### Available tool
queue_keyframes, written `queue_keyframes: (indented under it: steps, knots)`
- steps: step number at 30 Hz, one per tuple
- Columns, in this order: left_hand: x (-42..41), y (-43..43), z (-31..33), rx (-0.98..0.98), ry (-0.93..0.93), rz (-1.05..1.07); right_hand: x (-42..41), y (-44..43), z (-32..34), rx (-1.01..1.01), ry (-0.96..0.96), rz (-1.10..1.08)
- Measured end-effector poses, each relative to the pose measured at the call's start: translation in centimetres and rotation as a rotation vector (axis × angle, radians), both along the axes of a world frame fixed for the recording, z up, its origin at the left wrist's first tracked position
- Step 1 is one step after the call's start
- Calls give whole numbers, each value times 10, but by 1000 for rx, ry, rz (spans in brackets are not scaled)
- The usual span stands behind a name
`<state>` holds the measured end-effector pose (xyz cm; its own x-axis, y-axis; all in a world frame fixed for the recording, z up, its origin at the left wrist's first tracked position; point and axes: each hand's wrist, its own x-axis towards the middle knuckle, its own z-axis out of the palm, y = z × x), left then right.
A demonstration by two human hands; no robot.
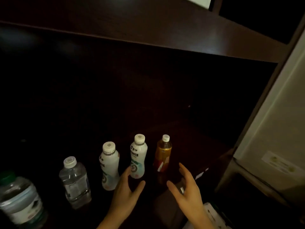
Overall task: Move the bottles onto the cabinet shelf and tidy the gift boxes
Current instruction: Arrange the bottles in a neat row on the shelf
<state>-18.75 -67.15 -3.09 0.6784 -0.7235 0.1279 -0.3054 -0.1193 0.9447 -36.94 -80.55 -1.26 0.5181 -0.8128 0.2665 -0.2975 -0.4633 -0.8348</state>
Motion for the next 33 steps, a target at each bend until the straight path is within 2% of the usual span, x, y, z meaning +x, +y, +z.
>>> queue_keyframes:
  steps: [4, 12, 19, 33]
  knots:
    - [-2, -28, -13, 53, -19, 151, 14, -57, -17, 56, 6, 93]
    - [17, -64, -22, 33, 51, 269, 49, -122, -37, 130, 41, 276]
    - [28, -78, -30, 55, 53, 267, 71, -141, -39, 142, 37, 406]
    - [12, -95, -36, -24, 4, 497, 86, -150, -52, 166, 33, 463]
